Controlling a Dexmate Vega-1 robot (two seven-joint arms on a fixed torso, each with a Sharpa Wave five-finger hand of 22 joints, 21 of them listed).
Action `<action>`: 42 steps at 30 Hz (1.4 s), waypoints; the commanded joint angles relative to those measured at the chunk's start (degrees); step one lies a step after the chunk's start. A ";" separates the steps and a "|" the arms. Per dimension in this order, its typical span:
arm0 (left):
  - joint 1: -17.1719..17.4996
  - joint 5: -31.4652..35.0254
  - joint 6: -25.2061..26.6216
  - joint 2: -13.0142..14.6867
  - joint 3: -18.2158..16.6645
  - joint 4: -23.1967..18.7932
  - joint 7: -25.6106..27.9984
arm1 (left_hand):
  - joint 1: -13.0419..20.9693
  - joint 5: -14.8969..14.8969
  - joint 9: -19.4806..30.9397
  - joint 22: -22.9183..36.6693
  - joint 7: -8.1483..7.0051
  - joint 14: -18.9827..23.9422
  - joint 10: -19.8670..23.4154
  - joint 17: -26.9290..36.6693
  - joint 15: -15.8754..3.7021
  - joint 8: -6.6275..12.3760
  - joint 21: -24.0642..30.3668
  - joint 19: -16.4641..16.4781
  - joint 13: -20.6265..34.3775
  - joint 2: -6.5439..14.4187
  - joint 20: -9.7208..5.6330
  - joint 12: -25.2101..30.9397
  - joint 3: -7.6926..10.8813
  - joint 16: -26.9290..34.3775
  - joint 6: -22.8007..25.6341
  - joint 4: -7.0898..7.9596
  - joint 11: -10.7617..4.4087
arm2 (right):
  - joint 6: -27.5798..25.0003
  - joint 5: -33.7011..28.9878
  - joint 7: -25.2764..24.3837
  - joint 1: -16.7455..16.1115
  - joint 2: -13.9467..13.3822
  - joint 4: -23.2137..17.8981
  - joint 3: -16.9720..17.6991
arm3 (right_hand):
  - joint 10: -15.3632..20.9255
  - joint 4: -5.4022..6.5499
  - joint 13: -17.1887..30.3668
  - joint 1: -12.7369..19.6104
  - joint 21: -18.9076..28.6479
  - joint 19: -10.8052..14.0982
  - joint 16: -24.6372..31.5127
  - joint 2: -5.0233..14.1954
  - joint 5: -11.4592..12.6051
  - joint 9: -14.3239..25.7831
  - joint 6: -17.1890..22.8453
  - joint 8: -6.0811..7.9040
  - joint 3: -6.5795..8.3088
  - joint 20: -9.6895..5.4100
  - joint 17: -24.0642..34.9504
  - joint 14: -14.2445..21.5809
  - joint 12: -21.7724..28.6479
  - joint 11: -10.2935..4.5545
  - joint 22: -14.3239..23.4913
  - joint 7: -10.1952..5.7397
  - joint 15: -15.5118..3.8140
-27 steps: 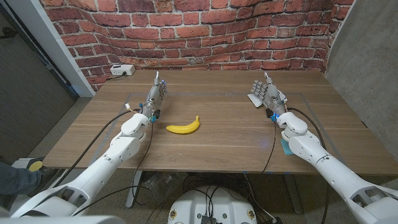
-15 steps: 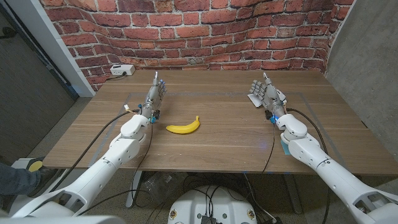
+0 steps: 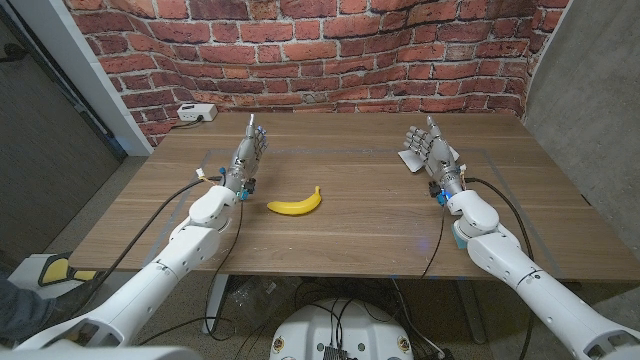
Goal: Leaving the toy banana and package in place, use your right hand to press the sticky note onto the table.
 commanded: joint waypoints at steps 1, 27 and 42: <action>3.78 0.60 -0.77 3.06 -1.47 -4.09 0.20 | 0.98 0.27 0.11 0.21 -0.03 0.96 1.36 0.14 -0.01 0.51 0.35 0.55 0.16 0.57 -0.31 0.74 -0.08 0.53 1.04 -0.37 0.14 | 1.00 -1.84 -3.78 -5.64 -2.58 -6.20 2.53 | 0.38 -0.19 0.08 0.39 -0.13 0.47 0.40 0.12 0.25 0.15 0.74 0.26 0.16 -0.06 0.13 0.54 0.34 -0.11 0.21 -0.07 -0.05; 4.09 1.44 -2.92 3.38 -2.36 -3.55 -0.02 | 2.26 0.03 0.06 0.19 -0.04 3.56 4.08 0.09 -0.22 0.88 0.64 2.56 0.15 1.89 -0.71 1.06 0.19 0.58 4.16 -0.70 -0.13 | -1.36 -7.10 -11.67 -16.76 -5.44 -16.50 8.60 | 0.88 -0.12 0.11 0.33 -0.55 0.68 0.17 0.50 0.29 0.16 1.39 0.27 0.13 0.13 0.19 0.92 0.21 -0.31 0.24 -0.50 0.02; 4.83 0.47 -4.46 3.12 -3.31 -2.81 -0.60 | 2.55 -0.09 0.06 0.19 -0.15 3.67 4.28 0.09 -0.17 0.82 0.48 2.53 0.15 2.26 -0.26 0.91 0.24 0.35 4.68 -0.75 0.03 | -2.25 -10.81 -15.81 -25.66 -5.43 -23.51 12.83 | 1.56 -0.13 0.14 0.37 -1.00 0.51 -0.25 0.71 0.32 0.18 2.27 0.43 0.11 0.15 0.19 0.46 0.25 -0.94 0.24 -1.46 0.04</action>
